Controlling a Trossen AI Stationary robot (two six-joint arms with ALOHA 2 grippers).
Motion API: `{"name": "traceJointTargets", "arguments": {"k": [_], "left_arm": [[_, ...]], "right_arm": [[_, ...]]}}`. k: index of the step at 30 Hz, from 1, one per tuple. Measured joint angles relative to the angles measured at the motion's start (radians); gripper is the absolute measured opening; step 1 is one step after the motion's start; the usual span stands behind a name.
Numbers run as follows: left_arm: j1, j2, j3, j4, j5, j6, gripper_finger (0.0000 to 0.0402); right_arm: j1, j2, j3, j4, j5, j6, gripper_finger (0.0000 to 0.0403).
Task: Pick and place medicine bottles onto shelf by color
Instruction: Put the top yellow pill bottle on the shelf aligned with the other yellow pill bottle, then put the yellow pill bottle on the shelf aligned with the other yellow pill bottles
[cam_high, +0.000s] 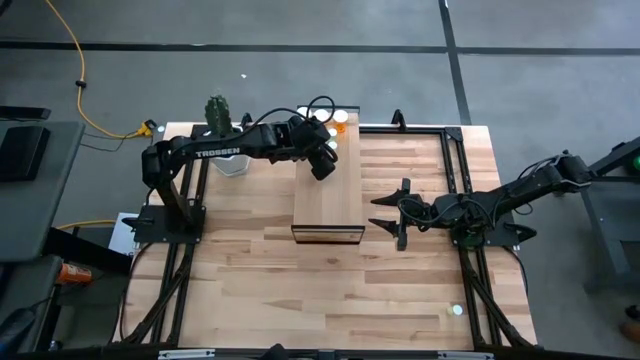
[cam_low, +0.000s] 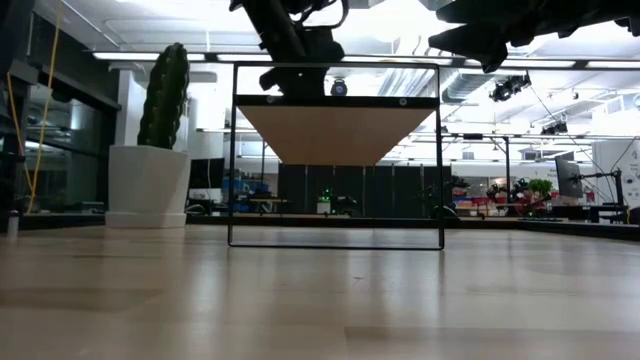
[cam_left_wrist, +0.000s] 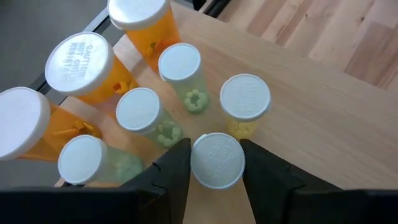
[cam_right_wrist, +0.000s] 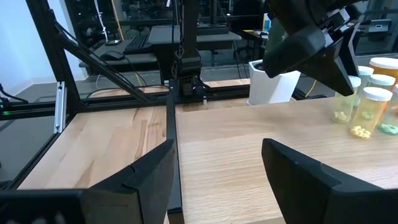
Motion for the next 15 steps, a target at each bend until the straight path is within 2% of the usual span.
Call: {"name": "traceJointTargets", "arguments": {"k": [15], "left_arm": [[0.0, -0.007, 0.0, 0.003, 0.0, 0.016, 0.021]], "right_arm": [[0.0, 0.0, 0.0, 0.0, 0.0, 0.0, 0.0232]]}}
